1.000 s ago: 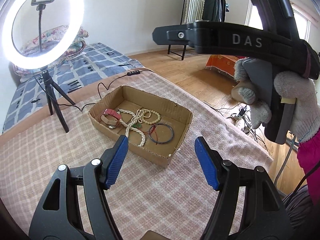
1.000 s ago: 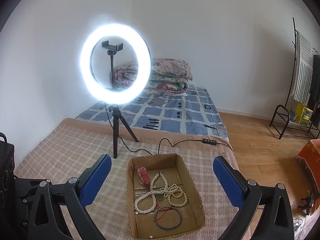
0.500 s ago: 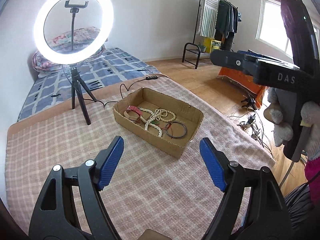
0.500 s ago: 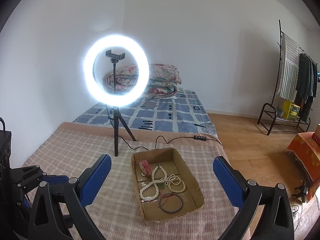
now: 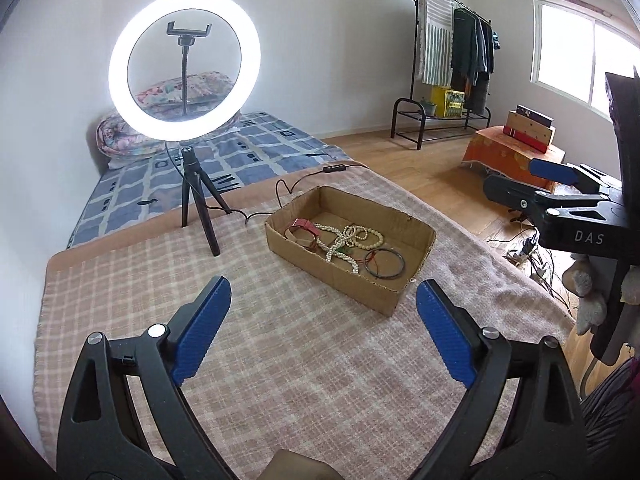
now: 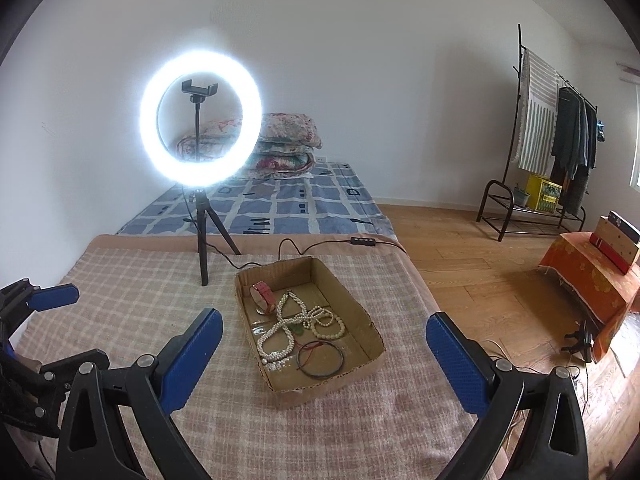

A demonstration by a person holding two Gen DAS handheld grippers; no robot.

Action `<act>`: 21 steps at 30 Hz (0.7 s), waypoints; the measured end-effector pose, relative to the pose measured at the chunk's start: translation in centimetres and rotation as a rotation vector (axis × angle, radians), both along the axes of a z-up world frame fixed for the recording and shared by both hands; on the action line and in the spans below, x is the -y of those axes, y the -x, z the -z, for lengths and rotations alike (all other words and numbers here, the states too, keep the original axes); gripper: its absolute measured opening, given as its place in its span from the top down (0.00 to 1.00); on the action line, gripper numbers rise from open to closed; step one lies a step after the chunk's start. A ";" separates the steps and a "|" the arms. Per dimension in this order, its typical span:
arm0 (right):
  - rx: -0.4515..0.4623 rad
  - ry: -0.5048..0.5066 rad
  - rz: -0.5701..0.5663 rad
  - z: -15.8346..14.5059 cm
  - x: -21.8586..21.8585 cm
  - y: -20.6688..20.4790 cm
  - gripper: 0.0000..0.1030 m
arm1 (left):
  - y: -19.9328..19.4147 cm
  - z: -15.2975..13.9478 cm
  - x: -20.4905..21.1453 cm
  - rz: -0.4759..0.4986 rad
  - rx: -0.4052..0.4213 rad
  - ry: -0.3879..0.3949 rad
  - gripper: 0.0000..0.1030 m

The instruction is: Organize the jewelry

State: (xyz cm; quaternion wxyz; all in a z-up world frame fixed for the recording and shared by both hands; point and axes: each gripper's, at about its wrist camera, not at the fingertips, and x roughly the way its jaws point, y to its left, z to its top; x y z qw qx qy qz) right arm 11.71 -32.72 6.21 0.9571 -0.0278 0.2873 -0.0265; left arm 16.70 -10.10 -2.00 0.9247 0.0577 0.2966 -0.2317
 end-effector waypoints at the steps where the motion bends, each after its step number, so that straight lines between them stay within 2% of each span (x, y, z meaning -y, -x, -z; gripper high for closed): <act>1: 0.003 -0.004 0.009 0.1 0.1 0.3 0.00 | 0.1 -0.1 -0.1 -0.002 0.001 0.001 0.07; 9: 0.014 -0.023 0.066 0.6 1.0 1.4 0.00 | 0.9 -0.7 -0.7 -0.037 0.015 0.003 0.06; 11: 0.013 -0.016 0.078 0.8 1.2 1.3 0.00 | 1.2 -0.9 -0.8 -0.039 0.032 0.005 0.00; 14: 0.002 -0.023 0.078 1.2 1.2 1.2 0.00 | 1.7 -1.4 -0.9 -0.050 0.062 0.007 0.00; 21: -0.005 -0.005 0.061 1.5 0.5 0.8 0.00 | 1.9 -1.7 -1.0 -0.076 0.078 0.000 0.00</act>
